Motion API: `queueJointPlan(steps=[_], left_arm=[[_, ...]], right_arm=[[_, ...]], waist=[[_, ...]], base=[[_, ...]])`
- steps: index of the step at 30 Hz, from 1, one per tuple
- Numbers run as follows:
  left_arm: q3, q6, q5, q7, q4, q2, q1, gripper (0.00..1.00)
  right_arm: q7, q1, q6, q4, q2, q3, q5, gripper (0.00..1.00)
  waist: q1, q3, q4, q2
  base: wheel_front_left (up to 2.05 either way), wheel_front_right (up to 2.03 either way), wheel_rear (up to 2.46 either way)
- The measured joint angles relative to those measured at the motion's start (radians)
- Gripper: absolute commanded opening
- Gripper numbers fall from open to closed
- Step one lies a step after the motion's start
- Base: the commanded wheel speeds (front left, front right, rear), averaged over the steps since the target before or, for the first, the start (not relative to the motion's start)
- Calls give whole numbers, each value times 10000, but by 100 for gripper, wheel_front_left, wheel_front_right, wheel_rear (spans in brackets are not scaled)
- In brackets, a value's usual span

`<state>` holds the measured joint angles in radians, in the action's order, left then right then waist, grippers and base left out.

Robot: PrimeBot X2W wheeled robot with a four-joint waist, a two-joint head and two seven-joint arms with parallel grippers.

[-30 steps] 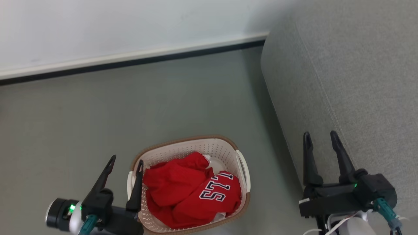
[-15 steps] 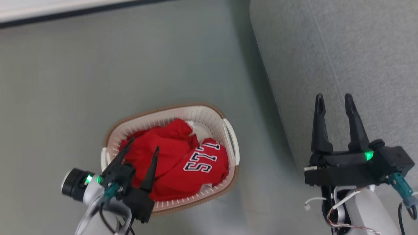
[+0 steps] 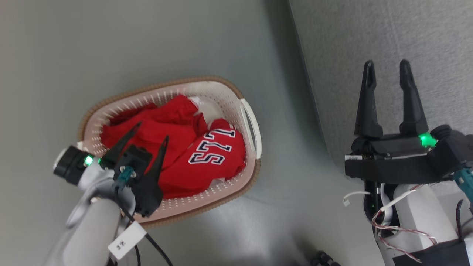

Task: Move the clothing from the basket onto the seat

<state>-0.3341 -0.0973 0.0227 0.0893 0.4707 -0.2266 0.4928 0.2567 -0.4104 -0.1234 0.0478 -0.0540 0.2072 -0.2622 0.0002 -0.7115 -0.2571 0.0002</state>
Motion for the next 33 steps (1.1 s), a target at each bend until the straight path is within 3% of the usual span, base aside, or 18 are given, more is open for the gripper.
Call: queueJointPlan(steps=[12,33], left_arm=[[-510,-128,489,23,955,-368,887,100],[-1267,-259,1233,-539,2366,-570,2437,100]], right_arm=[[2,-549,-10,-77,29,374,-290,100],[2,-719,-12,-182,46,738,-1085,100]], waist=[[0,-1411,-509,0],[-2,-2098,-1139,-2]], base=[[0,0,0],[0,0,0]])
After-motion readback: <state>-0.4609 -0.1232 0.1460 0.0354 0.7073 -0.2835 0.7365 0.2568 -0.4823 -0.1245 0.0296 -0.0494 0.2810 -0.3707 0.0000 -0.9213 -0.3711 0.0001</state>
